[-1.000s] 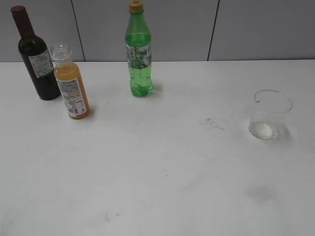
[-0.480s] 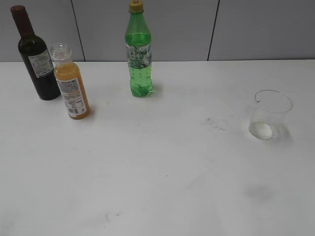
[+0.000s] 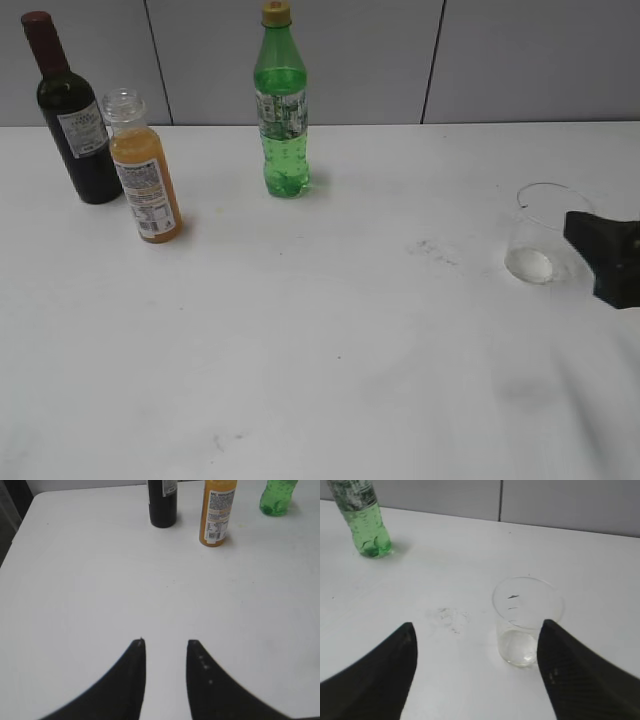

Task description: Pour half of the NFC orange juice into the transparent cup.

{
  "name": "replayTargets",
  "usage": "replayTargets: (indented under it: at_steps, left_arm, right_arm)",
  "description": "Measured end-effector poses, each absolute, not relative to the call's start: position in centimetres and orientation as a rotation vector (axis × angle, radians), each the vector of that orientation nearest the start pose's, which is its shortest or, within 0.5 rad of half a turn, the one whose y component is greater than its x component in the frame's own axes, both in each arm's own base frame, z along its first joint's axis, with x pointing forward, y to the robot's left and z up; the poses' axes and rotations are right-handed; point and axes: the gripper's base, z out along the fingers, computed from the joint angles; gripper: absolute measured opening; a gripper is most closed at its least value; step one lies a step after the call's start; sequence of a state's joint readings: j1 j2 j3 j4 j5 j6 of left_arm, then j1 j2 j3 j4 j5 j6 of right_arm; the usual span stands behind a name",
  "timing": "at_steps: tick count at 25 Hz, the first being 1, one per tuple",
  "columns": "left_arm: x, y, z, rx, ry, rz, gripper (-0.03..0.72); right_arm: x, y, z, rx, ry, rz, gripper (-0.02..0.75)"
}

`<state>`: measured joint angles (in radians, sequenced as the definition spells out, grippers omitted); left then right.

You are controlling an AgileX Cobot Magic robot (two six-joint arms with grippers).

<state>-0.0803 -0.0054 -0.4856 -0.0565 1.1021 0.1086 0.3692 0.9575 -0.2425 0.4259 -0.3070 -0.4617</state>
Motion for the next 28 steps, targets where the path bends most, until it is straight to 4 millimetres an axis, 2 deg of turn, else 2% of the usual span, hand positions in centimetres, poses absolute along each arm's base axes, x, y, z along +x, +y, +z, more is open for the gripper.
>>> replayTargets:
  at_steps: [2, 7, 12, 19, 24, 28]
  left_arm:
    - [-0.6, -0.4, 27.0, 0.201, 2.084, -0.051, 0.229]
    - [-0.6, -0.4, 27.0, 0.201, 2.084, -0.051, 0.229]
    - [-0.6, -0.4, 27.0, 0.201, 2.084, -0.052, 0.229]
    - [-0.6, -0.4, 27.0, 0.201, 2.084, -0.052, 0.229]
    - [-0.6, -0.4, 27.0, 0.201, 2.084, -0.052, 0.229]
    - [-0.6, -0.4, 27.0, 0.201, 2.084, -0.052, 0.229]
  right_arm:
    - [16.9, 5.7, 20.7, -0.346, 1.907, 0.081, 0.573]
    - [18.4, 5.7, 18.8, -0.279, 1.962, 0.033, 0.573]
    - [18.7, 5.7, 18.4, -0.175, 1.978, 0.073, 0.573]
    - [17.5, 4.5, 17.2, -0.047, 1.964, 0.060, 0.573]
    - [16.2, 3.7, 16.7, -0.054, 1.871, 0.036, 0.575]
    - [16.1, 4.0, 17.1, -0.022, 1.811, 0.121, 0.640]
